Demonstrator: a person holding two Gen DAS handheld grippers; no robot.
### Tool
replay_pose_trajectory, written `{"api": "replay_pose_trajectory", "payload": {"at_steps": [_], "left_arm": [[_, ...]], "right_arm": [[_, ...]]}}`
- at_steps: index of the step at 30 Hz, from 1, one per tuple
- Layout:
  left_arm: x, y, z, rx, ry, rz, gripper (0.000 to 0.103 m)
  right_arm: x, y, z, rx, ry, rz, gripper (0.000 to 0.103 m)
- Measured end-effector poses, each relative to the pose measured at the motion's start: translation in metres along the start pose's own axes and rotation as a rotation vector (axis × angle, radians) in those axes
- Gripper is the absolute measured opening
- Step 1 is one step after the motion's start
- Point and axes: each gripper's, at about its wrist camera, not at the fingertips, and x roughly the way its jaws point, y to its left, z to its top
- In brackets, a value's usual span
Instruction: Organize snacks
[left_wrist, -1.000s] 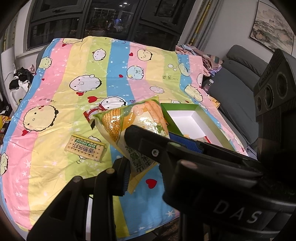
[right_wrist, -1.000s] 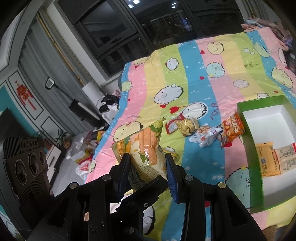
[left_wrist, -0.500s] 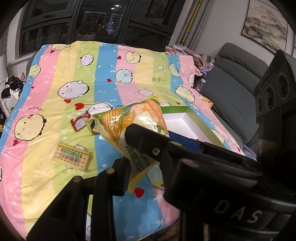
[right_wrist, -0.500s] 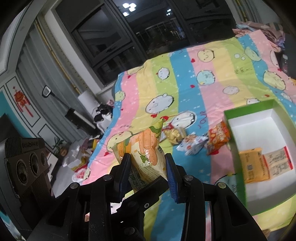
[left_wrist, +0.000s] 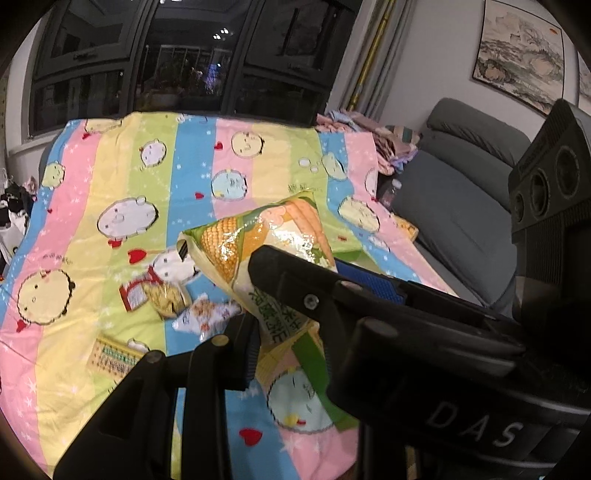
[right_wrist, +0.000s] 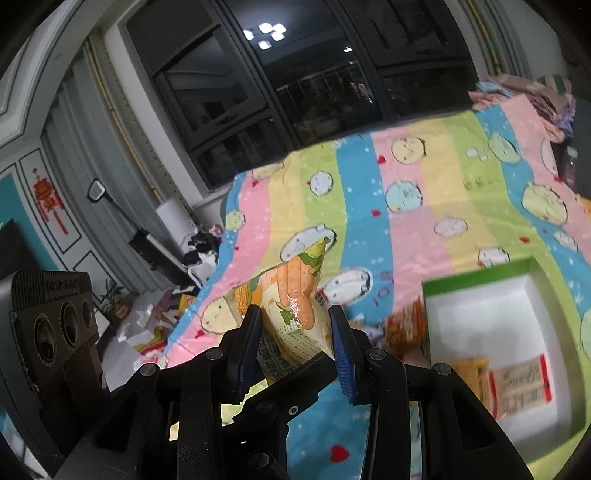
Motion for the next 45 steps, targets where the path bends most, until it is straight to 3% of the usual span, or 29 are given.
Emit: {"api": "replay_pose_trajectory", "payload": {"at_steps": [9,45], "left_arm": [[0.02,0.003,0.019,-0.021,-0.01,0.018,0.026],[0.106,-0.057,0.023,0.089,0.14,-0.091,0.027]], "right_arm": [[0.014,-0.011,0.023,-0.045,-0.003,0.015,0.04],[0.001,-0.113,0.021,0.177,-0.024,-0.093,0.04]]}}
